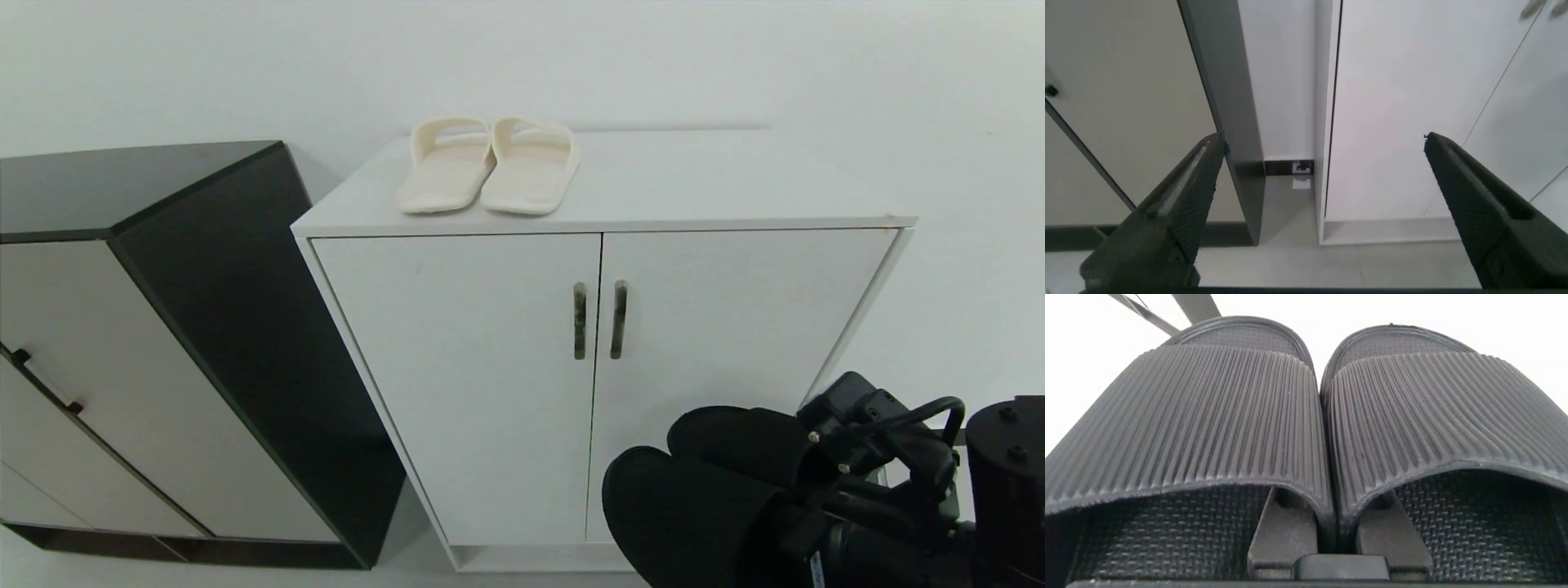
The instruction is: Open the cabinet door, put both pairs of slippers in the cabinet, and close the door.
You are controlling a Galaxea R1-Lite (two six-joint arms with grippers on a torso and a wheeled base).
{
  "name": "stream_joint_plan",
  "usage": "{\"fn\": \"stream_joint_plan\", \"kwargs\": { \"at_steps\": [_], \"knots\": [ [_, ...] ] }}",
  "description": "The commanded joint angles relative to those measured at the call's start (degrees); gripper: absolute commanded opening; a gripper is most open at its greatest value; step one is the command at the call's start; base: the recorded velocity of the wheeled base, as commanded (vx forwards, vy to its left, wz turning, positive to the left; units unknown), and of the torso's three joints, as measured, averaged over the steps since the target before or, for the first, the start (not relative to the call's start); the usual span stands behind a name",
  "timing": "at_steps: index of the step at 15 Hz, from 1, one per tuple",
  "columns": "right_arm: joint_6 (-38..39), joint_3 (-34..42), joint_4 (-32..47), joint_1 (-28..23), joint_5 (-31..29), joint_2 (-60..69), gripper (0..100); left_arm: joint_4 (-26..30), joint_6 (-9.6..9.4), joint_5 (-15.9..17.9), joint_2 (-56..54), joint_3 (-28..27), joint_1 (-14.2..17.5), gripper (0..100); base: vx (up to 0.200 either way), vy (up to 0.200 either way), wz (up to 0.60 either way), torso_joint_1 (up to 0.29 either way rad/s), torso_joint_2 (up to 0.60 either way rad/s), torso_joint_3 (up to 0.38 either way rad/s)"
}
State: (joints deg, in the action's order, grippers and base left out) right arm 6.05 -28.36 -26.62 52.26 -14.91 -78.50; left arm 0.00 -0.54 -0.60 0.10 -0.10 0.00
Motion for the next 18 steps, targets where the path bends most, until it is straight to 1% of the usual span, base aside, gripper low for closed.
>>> {"fn": "stream_joint_plan", "kwargs": {
  "at_steps": [1, 8, 10, 11, 12, 13, 14, 15, 16, 17, 18],
  "knots": [
    [-0.1, 0.3, 0.0, 0.0, 0.0, -0.2, 0, 0.0, 0.01, 0.0, 0.0, 0.0, 0.0, 100, 0.000, 0.000, 0.00, -0.134, 0.47, 0.325],
    [-0.1, 0.9, 0.0, 0.1, 1.5, -0.2, 0, 0.0, 0.01, -0.5, 0.0, 0.0, 0.0, 100, 0.000, 0.000, 0.00, -0.100, 0.46, 0.349],
    [-0.3, 1.0, 0.0, 0.2, 2.0, -0.1, 0, -0.1, 1.33, -1.0, 0.0, 0.0, 0.0, 100, 0.000, 0.000, 0.00, -0.039, 0.44, 0.393],
    [-1.1, 1.3, -0.1, 0.2, 2.0, 0.1, 0, -0.4, 1.50, -1.6, 0.0, 0.0, 0.0, 100, 0.000, 0.000, 0.00, -0.017, 0.42, 0.413],
    [-1.1, 1.6, -0.1, 0.2, 2.0, 0.7, 0, -1.0, 1.24, -1.9, 0.0, 0.0, 0.0, 100, 0.000, 0.000, 0.00, -0.007, 0.25, 0.232],
    [-1.2, 1.5, 0.0, 0.2, 2.1, 0.9, 0, -1.2, 1.42, -1.3, 0.4, -1.7, -0.1, 100, 0.000, 0.000, 0.00, -0.002, 0.15, 0.129],
    [-1.2, 1.6, 0.0, 0.2, 2.0, 1.1, 0, -1.1, 3.09, -0.1, 4.2, -9.0, -0.3, 100, 0.000, 0.000, 0.00, 0.002, 0.08, 0.090],
    [-1.2, 1.7, -0.1, 0.2, 2.0, 1.1, 0, -0.8, 4.32, 2.8, 10.3, -13.4, -0.3, 100, 0.000, 0.000, 0.00, -0.002, 0.05, 0.051],
    [-1.2, 1.7, -0.1, 0.2, 2.0, 1.1, 0, -1.1, 4.23, 9.2, 17.1, -15.7, -0.4, 100, 0.000, 0.000, 0.00, 0.000, 0.00, 0.000],
    [-1.2, 1.8, -0.1, 0.2, 2.1, 1.2, 0, -1.5, 3.44, 16.3, 23.0, -16.9, -0.3, 100, 0.000, 0.000, 0.00, 0.000, 0.00, 0.000],
    [-1.2, 1.7, -0.1, 0.2, 2.1, 1.2, 0, -2.5, 2.73, 20.8, 27.4, -17.7, -0.4, 100, 0.000, 0.000, 0.00, 0.000, 0.00, 0.000]
  ]
}}
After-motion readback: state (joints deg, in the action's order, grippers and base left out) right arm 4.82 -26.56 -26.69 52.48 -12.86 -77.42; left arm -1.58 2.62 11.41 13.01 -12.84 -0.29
